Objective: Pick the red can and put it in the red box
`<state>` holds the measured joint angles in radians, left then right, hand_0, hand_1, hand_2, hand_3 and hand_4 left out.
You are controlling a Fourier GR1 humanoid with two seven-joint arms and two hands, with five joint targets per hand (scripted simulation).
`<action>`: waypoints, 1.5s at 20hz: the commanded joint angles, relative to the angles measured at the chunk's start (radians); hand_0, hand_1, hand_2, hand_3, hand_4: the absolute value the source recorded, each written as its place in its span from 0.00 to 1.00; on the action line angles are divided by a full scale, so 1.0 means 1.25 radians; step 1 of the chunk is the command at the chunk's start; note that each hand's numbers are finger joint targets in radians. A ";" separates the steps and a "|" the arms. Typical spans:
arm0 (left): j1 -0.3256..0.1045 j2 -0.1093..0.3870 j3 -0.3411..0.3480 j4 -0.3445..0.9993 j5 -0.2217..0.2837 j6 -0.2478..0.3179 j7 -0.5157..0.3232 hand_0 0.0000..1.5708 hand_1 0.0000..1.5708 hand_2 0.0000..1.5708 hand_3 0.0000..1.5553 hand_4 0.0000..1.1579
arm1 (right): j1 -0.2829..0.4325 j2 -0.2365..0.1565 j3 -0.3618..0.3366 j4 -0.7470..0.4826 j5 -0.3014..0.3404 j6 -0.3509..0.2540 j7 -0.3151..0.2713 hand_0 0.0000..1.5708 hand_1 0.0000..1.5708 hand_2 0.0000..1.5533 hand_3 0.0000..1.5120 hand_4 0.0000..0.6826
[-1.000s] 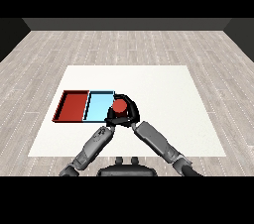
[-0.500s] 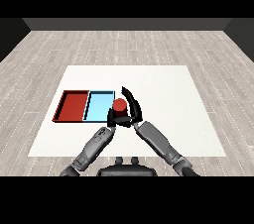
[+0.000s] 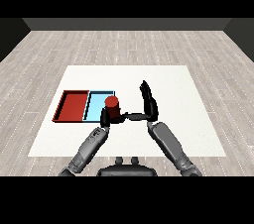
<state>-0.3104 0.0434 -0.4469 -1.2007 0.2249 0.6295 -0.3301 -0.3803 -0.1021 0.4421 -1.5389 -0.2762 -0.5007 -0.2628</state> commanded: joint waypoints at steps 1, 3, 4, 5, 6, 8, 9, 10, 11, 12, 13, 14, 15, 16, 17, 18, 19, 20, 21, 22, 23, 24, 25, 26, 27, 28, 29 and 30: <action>-0.037 0.045 0.048 0.013 -0.026 0.000 0.027 1.00 1.00 1.00 0.95 0.98 | 0.056 -0.039 -0.029 -0.131 0.007 -0.007 0.035 0.00 0.00 0.00 0.00 0.00; -0.030 0.087 0.052 -0.001 -0.039 0.003 0.041 1.00 1.00 1.00 0.95 0.98 | 0.174 -0.107 -0.048 -0.176 -0.005 0.014 0.008 0.00 0.00 0.00 0.00 0.00; -0.032 0.102 0.068 -0.002 -0.056 0.017 0.022 1.00 1.00 1.00 0.95 0.98 | 0.158 -0.089 -0.071 -0.154 -0.023 0.028 -0.007 0.00 0.00 0.00 0.00 0.00; -0.040 0.136 0.070 -0.024 -0.062 0.017 0.059 1.00 1.00 1.00 0.95 0.97 | 0.221 -0.132 -0.059 -0.219 -0.008 0.021 0.009 0.00 0.00 0.00 0.00 0.00; -0.021 0.156 0.070 -0.027 -0.070 0.021 0.076 1.00 1.00 1.00 0.94 0.98 | 0.242 -0.148 -0.105 -0.167 -0.048 0.069 -0.028 0.00 0.00 0.00 0.00 0.00; -0.068 0.183 0.111 0.005 -0.065 0.000 0.089 1.00 1.00 1.00 0.94 0.96 | 0.281 -0.139 -0.113 -0.173 -0.027 0.033 -0.037 0.00 0.00 0.00 0.00 0.00; -0.047 0.239 0.134 -0.026 -0.050 -0.037 0.100 1.00 1.00 1.00 0.95 0.96 | 0.289 -0.137 -0.113 -0.151 -0.032 0.054 -0.052 0.00 0.00 0.00 0.00 0.00; 0.006 0.265 0.143 -0.014 -0.051 -0.043 0.072 1.00 1.00 0.99 0.94 0.96 | 0.284 -0.132 -0.131 -0.127 -0.039 0.057 -0.067 0.00 0.00 0.00 0.00 0.00; -0.014 0.265 0.160 0.012 -0.055 -0.031 0.079 1.00 1.00 0.99 0.94 0.97 | 0.296 -0.133 -0.161 -0.072 -0.066 0.099 -0.118 0.00 0.00 0.00 0.00 0.00; -0.004 0.303 0.180 0.025 -0.050 -0.048 0.094 1.00 1.00 0.99 0.94 0.96 | 0.322 -0.159 -0.145 -0.142 -0.054 0.090 -0.074 0.00 0.00 0.00 0.00 0.00; -0.028 0.301 0.207 0.076 -0.040 -0.062 0.075 1.00 1.00 0.99 0.94 0.95 | 0.303 -0.173 -0.165 -0.110 -0.050 0.097 -0.068 0.00 0.00 0.00 0.00 0.00; -0.046 0.300 0.198 0.079 -0.066 -0.044 0.104 1.00 1.00 0.99 0.94 0.94 | 0.317 -0.163 -0.180 -0.093 -0.057 0.106 -0.094 0.00 0.00 0.00 0.00 0.00; -0.049 0.320 0.250 0.127 -0.019 -0.105 0.065 1.00 1.00 0.99 0.94 0.94 | 0.336 -0.173 -0.177 -0.113 -0.055 0.119 -0.097 0.00 0.00 0.00 0.00 0.00; -0.046 0.324 0.244 0.111 -0.027 -0.093 0.107 1.00 1.00 1.00 0.96 0.97 | 0.350 -0.193 -0.191 -0.118 -0.048 0.109 -0.073 0.00 0.00 0.00 0.00 0.00; -0.089 0.333 0.268 0.214 -0.022 -0.131 0.068 1.00 1.00 1.00 0.96 0.97 | 0.277 -0.175 -0.208 -0.056 -0.048 0.104 -0.067 0.00 0.00 0.00 0.00 0.00; -0.106 0.342 0.251 0.225 -0.059 -0.094 0.121 1.00 1.00 1.00 0.96 0.96 | 0.312 -0.182 -0.206 -0.092 -0.049 0.101 -0.062 0.00 0.00 0.00 0.00 0.00; -0.061 0.371 0.257 0.221 -0.054 -0.123 0.106 1.00 1.00 0.99 0.95 0.95 | 0.325 -0.189 -0.202 -0.114 -0.047 0.095 -0.035 0.00 0.00 0.00 0.00 0.00; -0.154 0.341 0.273 0.336 -0.056 -0.132 0.104 1.00 1.00 0.99 0.95 0.94 | 0.310 -0.164 -0.190 -0.080 -0.021 0.077 -0.055 0.00 0.00 0.00 0.00 0.00; -0.153 0.327 0.253 0.370 -0.090 -0.095 0.103 1.00 1.00 0.99 0.95 0.95 | 0.295 -0.181 -0.221 -0.049 -0.042 0.100 -0.051 0.00 0.00 0.00 0.00 0.00; -0.202 0.324 0.272 0.444 -0.086 -0.120 0.086 1.00 1.00 0.99 0.94 0.94 | 0.267 -0.171 -0.232 -0.038 -0.045 0.093 -0.045 0.00 0.00 0.00 0.00 0.00; -0.235 0.353 0.274 0.489 -0.093 -0.136 0.113 1.00 1.00 0.99 0.95 0.94 | 0.271 -0.194 -0.233 -0.036 -0.046 0.104 -0.025 0.00 0.00 0.00 0.00 0.00; -0.237 0.341 0.297 0.549 -0.083 -0.146 0.063 1.00 1.00 1.00 0.95 0.93 | 0.254 -0.190 -0.242 -0.014 -0.051 0.114 -0.032 0.00 0.00 0.00 0.00 0.00; -0.277 0.326 0.289 0.592 -0.101 -0.132 0.091 1.00 1.00 0.99 0.95 0.92 | 0.240 -0.158 -0.204 -0.006 -0.010 0.073 -0.026 0.00 0.00 0.00 0.00 0.00; -0.290 0.307 0.294 0.647 -0.106 -0.124 0.049 1.00 1.00 1.00 0.96 0.91 | 0.261 -0.189 -0.210 -0.028 -0.014 0.096 -0.024 0.00 0.00 0.00 0.00 0.00; -0.275 0.318 0.315 0.675 -0.098 -0.126 0.006 1.00 1.00 1.00 0.97 0.91 | 0.251 -0.163 -0.220 0.010 -0.036 0.105 -0.042 0.00 0.00 0.00 0.00 0.00; -0.326 0.288 0.298 0.716 -0.121 -0.090 0.055 1.00 1.00 0.99 0.96 0.90 | 0.223 -0.157 -0.220 0.013 -0.031 0.093 -0.024 0.00 0.00 0.00 0.00 0.00; -0.337 0.317 0.308 0.738 -0.115 -0.128 0.058 1.00 1.00 0.98 0.94 0.89 | 0.209 -0.139 -0.231 0.068 -0.044 0.112 -0.062 0.00 0.00 0.00 0.00 0.00; -0.343 0.290 0.301 0.769 -0.126 -0.099 0.076 0.99 0.99 0.93 0.92 0.87 | 0.201 -0.144 -0.240 0.060 -0.050 0.111 -0.045 0.00 0.00 0.00 0.00 0.00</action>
<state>-0.6651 0.4310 -0.0809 -0.4013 0.0927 0.4864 -0.2489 -0.0851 -0.3016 0.1629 -1.5231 -0.3240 -0.3731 -0.3150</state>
